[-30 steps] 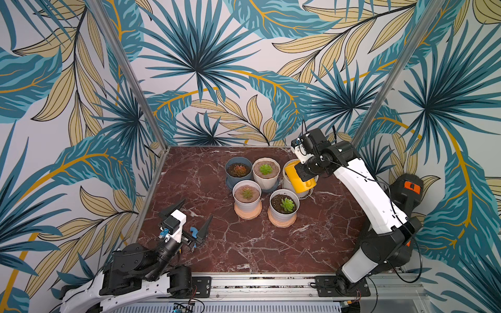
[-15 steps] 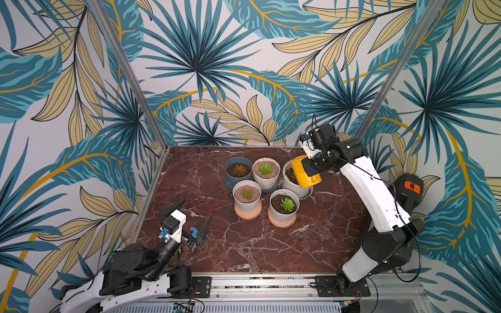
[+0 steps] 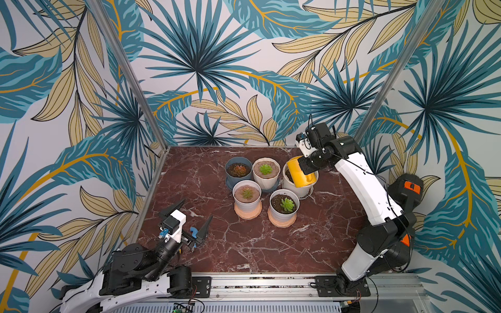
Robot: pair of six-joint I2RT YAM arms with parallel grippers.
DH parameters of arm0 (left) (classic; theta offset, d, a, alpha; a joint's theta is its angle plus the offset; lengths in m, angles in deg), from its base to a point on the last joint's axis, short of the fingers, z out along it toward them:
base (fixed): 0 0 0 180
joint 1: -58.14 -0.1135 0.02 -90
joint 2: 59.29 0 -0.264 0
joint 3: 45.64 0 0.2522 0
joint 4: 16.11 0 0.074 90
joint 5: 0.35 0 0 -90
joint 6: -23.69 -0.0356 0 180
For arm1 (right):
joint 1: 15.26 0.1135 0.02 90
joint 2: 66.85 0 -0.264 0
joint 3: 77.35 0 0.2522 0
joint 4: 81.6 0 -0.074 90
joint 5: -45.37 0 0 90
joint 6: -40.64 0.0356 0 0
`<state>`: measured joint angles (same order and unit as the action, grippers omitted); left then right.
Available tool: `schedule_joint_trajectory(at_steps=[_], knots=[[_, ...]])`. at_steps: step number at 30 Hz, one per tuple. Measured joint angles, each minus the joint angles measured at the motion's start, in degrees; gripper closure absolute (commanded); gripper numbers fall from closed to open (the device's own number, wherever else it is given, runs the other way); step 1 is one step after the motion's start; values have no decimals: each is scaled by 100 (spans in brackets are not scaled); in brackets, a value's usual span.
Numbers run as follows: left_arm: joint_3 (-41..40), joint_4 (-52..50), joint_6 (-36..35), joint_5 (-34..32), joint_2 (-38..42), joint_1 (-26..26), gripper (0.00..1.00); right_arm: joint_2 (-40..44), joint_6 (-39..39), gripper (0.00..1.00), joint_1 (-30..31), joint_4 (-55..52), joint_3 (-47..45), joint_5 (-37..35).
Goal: Water the succulent around the soil edge
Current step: Water the soil of the potted plant with water.
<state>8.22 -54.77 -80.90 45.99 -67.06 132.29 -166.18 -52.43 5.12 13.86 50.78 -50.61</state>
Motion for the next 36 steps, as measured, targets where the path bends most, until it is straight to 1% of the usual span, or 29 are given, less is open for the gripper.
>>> schedule_joint_trajectory(at_steps=[6,13,29,36], knots=[[0,0,0,-2,2,0,0,28,2,100,-111,-2,20,-105],[0,2,0,-2,2,0,0,258,7,100,-376,0,15,-103],[0,0,2,0,4,0,0,160,7,100,-509,-2,-15,-17],[0,0,2,0,4,0,0,245,9,100,-551,-2,-50,-48]])
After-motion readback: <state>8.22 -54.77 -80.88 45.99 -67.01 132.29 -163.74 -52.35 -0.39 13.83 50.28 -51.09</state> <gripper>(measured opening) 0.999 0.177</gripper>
